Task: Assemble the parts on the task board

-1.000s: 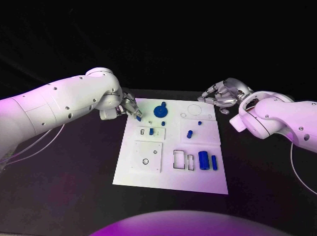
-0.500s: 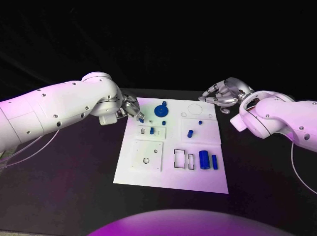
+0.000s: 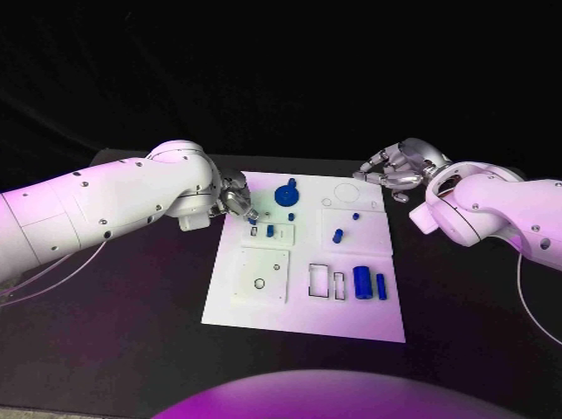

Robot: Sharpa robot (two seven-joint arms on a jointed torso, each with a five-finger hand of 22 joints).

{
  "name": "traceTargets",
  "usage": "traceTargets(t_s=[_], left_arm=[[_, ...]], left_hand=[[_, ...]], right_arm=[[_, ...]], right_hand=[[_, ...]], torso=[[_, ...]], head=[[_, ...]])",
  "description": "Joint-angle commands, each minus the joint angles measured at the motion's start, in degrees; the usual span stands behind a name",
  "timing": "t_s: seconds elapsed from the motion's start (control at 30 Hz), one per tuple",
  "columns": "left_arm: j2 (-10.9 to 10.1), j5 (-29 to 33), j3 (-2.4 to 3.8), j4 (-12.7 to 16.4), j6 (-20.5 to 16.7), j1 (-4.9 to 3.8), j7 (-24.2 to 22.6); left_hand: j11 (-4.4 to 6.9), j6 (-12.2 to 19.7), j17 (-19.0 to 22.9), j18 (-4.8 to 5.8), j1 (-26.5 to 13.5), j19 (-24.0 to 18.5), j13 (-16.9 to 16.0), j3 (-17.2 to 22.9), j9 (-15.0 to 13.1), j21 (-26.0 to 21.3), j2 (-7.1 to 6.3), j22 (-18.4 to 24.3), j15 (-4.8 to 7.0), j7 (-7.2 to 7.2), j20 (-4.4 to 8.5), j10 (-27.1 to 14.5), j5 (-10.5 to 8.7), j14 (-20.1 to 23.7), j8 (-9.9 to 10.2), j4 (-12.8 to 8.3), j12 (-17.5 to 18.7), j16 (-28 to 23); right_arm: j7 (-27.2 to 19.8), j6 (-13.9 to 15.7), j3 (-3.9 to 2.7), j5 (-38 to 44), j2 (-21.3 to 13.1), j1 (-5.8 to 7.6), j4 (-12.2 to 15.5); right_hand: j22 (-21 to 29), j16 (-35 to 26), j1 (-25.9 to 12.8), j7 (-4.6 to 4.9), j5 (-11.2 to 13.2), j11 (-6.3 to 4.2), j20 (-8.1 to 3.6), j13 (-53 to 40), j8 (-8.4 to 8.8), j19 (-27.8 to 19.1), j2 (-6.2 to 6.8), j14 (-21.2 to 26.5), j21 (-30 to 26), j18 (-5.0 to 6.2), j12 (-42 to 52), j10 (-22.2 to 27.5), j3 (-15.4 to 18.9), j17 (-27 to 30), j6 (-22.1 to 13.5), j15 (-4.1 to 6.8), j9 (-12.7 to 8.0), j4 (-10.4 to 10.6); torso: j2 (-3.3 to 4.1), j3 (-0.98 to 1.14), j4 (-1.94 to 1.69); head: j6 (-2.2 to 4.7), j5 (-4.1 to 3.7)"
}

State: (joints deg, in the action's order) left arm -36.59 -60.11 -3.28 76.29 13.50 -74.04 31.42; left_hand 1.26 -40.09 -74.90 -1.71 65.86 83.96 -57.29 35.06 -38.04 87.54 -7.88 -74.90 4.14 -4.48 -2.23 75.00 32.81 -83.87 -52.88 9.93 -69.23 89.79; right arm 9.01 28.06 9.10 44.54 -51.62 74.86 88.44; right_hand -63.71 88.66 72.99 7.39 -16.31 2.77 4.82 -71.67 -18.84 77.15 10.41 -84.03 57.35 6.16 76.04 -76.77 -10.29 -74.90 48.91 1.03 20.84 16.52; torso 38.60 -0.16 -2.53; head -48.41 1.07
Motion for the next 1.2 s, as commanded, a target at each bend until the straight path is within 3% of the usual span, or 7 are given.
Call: traceTargets(t_s=[0.03, 0.47, 1.2], left_arm=[[0.0, -2.3, 0.03, 0.5, 0.1, 0.15, -0.9], [0.0, -2.4, -0.02, 1.1, 1.9, 0.65, -0.3], [0.2, -2.3, -0.31, 0.6, 4.4, 0.77, 0.9]], left_hand=[[0.07, -1.7, -14.6, 0.91, 0.0, 4.2, -0.1, 9.5, 0.0, 0.2, 0.3, -13.2, 0.42, 1.24, 0.31, 0.4, 0.49, -6.0, -0.3, -9.8, -0.2, 0.0], [0.14, -2.0, -14.7, 0.93, -0.2, 4.2, -0.5, 9.6, -0.1, 0.2, 0.07, -13.3, 0.47, 1.35, 0.37, 0.8, 1.36, -6.0, -0.4, -10.0, -0.5, 0.0], [0.13, -2.1, -14.6, 0.94, -0.3, 4.3, -0.5, 9.5, -0.1, 0.2, 0.0, -13.3, 0.48, 1.39, 0.39, 0.8, 1.58, -6.0, -0.5, -10.0, -0.5, 0.0]], right_arm=[[0.0, -0.3, 0.0, 0.3, 0.0, -0.07, 0.0], [-0.1, -0.4, 0.0, 0.1, 0.0, -0.2, 0.0], [-0.1, -0.5, 0.0, 0.1, 0.0, -0.25, 0.0]], right_hand=[[-0.1, -0.3, -0.1, -0.08, -0.1, -0.11, -0.26, 0.0, -0.26, 0.1, -0.35, -5.1, -0.3, 0.98, 0.1, -0.3, 0.1, -11.5, -0.3, 0.41, 0.1, 0.1], [-0.1, -0.3, -0.1, -0.08, -0.1, -0.11, -0.26, 0.0, -0.26, 0.1, -0.35, -5.1, -0.3, 0.98, 0.1, -0.3, 0.1, -11.5, -0.3, 0.41, 0.1, 0.1], [0.0, -0.3, -0.2, -0.08, -0.3, -0.11, -0.27, 0.0, -0.29, 0.1, -0.51, -5.1, -0.4, 0.99, 0.2, -0.3, 0.1, -11.5, -0.4, 0.42, 0.1, 0.1]], torso=[[0.0, 0.05, -0.02], [0.01, 0.06, 0.02], [-0.01, 0.08, 0.0]], head=[[-0.07, -0.04], [-0.03, 0.09], [-0.28, 0.12]])
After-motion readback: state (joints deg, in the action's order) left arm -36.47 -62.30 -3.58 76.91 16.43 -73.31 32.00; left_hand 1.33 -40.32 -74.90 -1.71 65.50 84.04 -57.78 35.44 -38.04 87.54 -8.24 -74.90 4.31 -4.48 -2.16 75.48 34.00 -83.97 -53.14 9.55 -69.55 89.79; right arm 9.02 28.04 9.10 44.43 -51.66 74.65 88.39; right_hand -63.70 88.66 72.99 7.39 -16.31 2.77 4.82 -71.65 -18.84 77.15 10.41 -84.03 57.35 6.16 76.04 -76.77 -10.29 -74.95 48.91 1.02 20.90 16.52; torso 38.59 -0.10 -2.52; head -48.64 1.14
